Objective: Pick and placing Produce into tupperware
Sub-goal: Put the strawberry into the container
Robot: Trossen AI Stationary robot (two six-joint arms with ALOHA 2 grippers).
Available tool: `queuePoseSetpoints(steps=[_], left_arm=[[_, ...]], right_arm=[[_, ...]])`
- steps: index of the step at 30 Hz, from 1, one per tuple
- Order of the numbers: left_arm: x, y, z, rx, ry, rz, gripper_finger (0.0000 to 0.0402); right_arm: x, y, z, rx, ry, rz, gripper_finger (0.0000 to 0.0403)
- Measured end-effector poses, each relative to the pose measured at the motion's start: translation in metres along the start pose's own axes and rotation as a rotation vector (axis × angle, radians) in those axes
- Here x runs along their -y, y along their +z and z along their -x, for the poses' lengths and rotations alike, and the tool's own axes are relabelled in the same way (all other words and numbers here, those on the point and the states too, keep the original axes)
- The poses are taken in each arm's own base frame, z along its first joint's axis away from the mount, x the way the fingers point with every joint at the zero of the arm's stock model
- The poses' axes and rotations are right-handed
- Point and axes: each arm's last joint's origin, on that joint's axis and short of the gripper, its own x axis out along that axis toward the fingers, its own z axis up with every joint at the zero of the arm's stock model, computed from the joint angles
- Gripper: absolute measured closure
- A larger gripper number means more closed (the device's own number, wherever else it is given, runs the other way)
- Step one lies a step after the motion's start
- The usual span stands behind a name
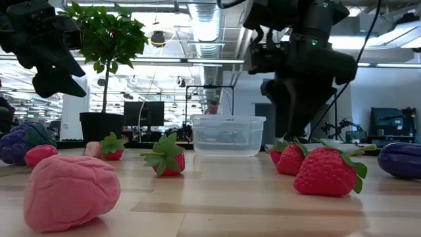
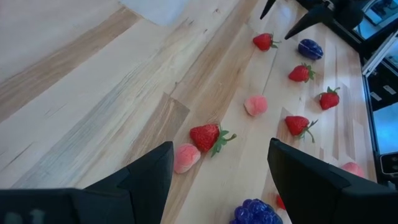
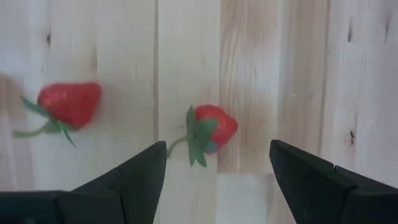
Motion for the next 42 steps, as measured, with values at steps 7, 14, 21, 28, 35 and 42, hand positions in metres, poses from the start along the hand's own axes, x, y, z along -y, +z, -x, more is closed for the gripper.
queuePoseSetpoints(steps=[7,14,21,28,35,42], left_arm=[[0.000,0.000,0.000,0.000,-0.001,0.002,0.0152],[0.000,0.000,0.000,0.001,0.000,0.005,0.0152],[0.000,0.000,0.000,0.002,0.002,0.004,0.0152],[-0.004,-0.005,-0.004,-0.009,0.016,0.004,0.0152],[-0.004,-0.005,-0.004,-0.006,0.013,0.004,0.0152],[-0.003,-0.005,-0.004,-0.005,0.012,0.002,0.0152]], right_arm=[[0.000,0.001,0.000,0.014,0.012,0.050,0.0092],[-0.001,0.002,-0.001,0.022,0.032,0.052,0.0092],[-0.003,0.006,-0.009,0.028,0.062,0.002,0.0092],[-0.003,0.004,-0.010,0.016,0.032,-0.066,0.0092],[-0.002,0.002,-0.010,-0.007,0.018,-0.131,0.0092],[-0.001,0.001,-0.010,-0.019,-0.003,-0.223,0.0092]])
